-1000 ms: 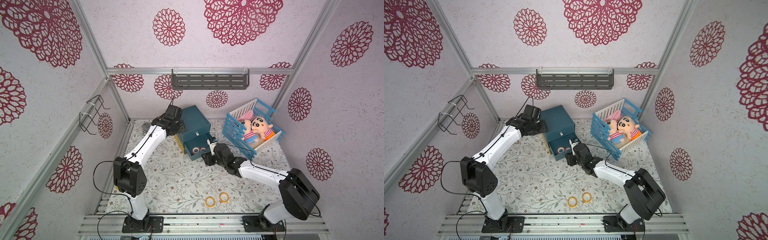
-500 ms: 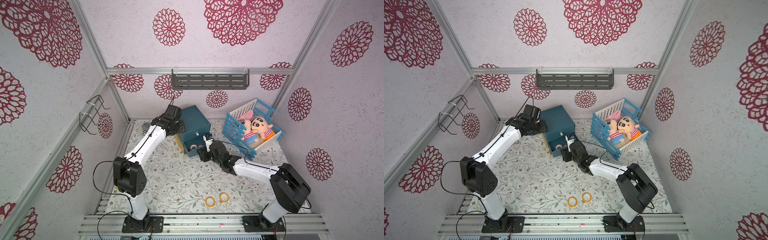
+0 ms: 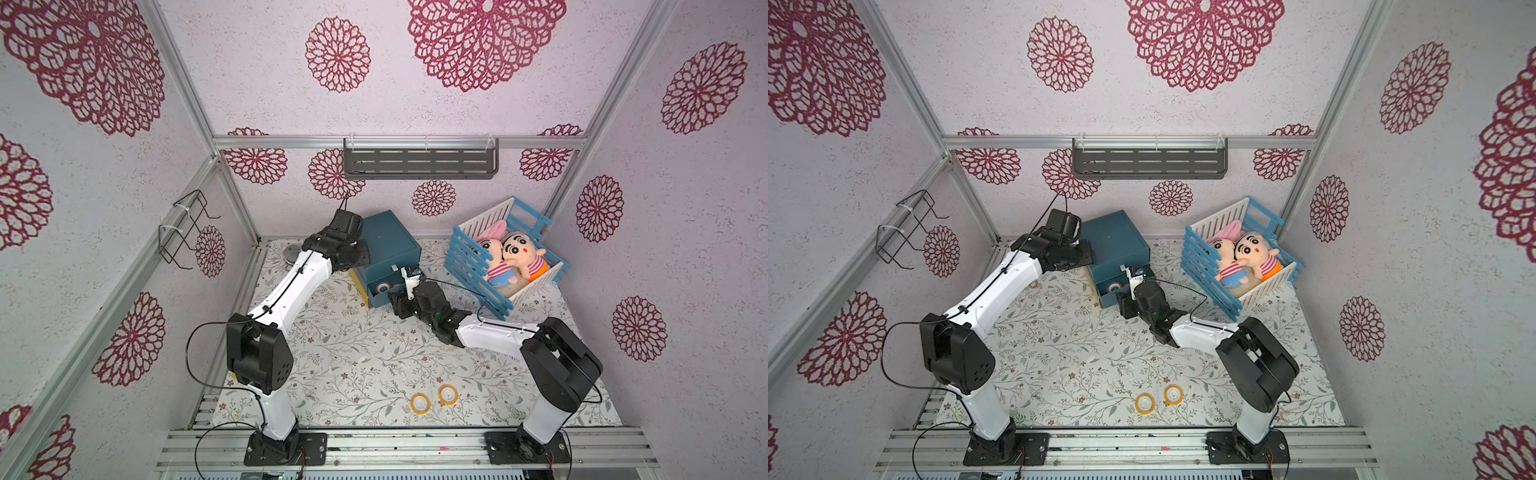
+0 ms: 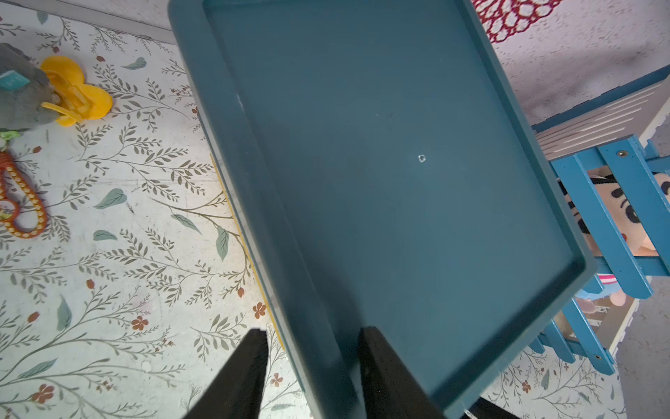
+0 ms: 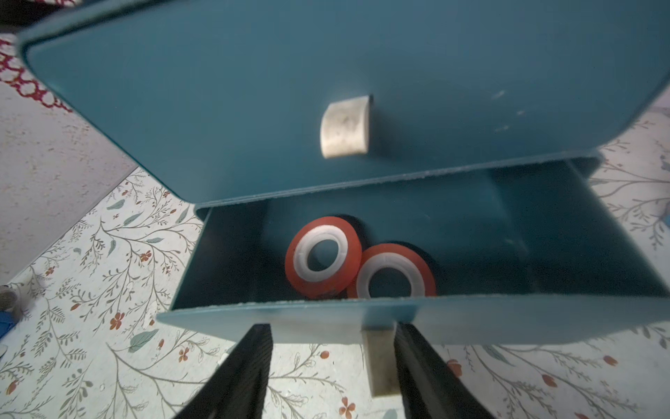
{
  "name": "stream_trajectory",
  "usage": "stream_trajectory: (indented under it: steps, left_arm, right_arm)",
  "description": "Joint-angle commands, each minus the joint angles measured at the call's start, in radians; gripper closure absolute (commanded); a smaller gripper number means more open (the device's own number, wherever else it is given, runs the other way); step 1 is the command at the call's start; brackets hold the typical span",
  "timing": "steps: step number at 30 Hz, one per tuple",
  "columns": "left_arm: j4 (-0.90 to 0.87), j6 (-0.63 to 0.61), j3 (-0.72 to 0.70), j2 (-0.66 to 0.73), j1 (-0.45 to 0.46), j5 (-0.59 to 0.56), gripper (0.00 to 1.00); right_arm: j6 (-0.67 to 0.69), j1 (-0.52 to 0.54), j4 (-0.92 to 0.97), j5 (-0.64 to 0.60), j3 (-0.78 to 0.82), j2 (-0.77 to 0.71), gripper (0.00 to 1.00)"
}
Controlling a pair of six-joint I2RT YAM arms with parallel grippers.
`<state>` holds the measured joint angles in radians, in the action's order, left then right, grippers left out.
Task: Place the transparent tape into the drawer according to color
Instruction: Close the drawer in the storage box.
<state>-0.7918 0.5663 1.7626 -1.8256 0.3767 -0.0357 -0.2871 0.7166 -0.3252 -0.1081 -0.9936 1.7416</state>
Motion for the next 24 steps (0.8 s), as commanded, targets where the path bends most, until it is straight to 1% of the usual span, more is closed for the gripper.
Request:
stream_trajectory:
  steps: [1,7,17,24]
  left_arm:
    - [-0.023,-0.024,-0.006,0.003,-0.007,0.013,0.52]
    - [-0.026,-0.028,-0.010,0.003,-0.007,0.016,0.52]
    - [-0.023,-0.029,-0.013,0.003,-0.007,0.029,0.52]
    - [-0.024,-0.030,-0.012,0.006,-0.007,0.035,0.53]
  right_arm:
    - [0.027,0.010,-0.099,-0.013,-0.050,0.022,0.39]
    - [0.034,0.012,-0.135,-0.017,-0.088,0.078,0.39]
    - [0.030,0.017,-0.203,-0.038,-0.111,0.133,0.39]
    - [0.029,0.021,-0.218,-0.043,-0.132,0.166,0.38]
